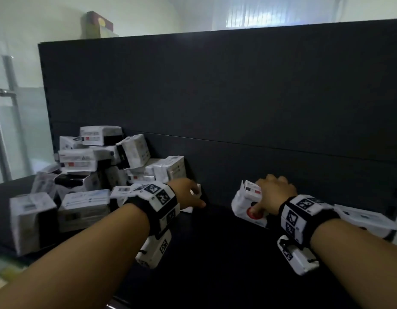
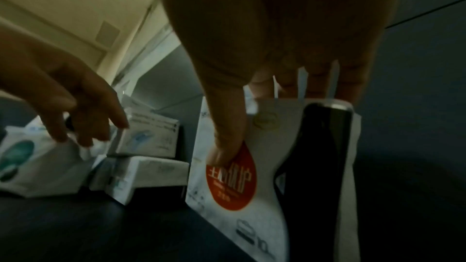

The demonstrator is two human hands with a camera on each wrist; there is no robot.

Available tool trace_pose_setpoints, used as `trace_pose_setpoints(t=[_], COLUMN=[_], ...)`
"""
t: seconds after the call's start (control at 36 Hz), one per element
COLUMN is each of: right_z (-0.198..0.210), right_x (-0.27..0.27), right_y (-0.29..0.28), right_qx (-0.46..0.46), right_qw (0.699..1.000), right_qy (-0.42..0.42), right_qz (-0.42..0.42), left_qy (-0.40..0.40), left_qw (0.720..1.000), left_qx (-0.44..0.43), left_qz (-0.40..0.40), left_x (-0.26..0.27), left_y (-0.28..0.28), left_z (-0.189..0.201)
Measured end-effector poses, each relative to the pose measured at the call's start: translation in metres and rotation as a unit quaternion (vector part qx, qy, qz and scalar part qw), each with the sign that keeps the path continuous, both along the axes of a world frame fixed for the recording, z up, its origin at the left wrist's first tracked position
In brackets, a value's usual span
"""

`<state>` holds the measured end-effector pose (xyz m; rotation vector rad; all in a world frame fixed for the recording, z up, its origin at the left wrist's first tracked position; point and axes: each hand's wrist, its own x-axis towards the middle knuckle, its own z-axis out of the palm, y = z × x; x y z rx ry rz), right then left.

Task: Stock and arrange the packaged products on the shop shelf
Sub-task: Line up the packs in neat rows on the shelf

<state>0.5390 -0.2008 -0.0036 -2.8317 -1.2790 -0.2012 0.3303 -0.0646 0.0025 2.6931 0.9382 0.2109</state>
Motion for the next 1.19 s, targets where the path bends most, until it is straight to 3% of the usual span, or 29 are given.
trace_pose_setpoints(t=[0.08,0.28,0.47,0.61,0.75,0.92,1.03,1.06,1.11,1.14,1.19], right_z=[-0.011,-0.027,-0.031,-0.035,-0.027,-0.009,0.016,0.021,0.028,0.032,0.038], right_x=[0.008,0.015,0.010,0.007,0.009,0.005,0.003,0.001,-0.002,-0.004,-0.006], right_y=[0.007,0.015,0.018,0.016,0.008,-0.002,-0.010,-0.012,-0.017,-0.020,-0.028], right_qx=[-0.012,0.021,0.000,-0.012,-0.017,0.117,0.250,0.289,0.365,0.392,0.425], right_qw=[0.999,0.999,0.997,0.996,1.000,0.979,0.929,0.896,0.783,0.729,0.655], right_qy=[-0.040,-0.038,-0.075,-0.092,0.007,0.161,0.271,0.335,0.503,0.562,0.625], right_qz=[-0.002,0.027,0.007,0.019,0.024,0.037,0.040,0.030,0.010,0.007,0.016], left_qy=[-0.011,-0.079,-0.019,0.009,0.026,-0.025,-0.132,-0.154,-0.190,-0.205,-0.229], left_qw=[0.999,0.990,0.982,0.983,0.980,0.990,0.986,0.978,0.950,0.932,0.889], left_qx=[0.018,0.070,0.136,0.084,0.090,0.054,0.102,0.136,0.229,0.275,0.356], left_qz=[0.027,0.093,0.127,0.160,0.178,0.126,-0.012,-0.041,-0.096,-0.122,-0.173], left_x=[-0.010,-0.028,-0.007,0.012,0.017,0.020,0.026,0.028,0.032,0.033,0.032], left_y=[0.015,0.065,0.096,0.100,0.098,0.071,0.032,0.021,0.000,-0.010,-0.027], left_z=[0.006,0.040,0.048,0.029,0.020,0.036,0.043,0.042,0.040,0.040,0.040])
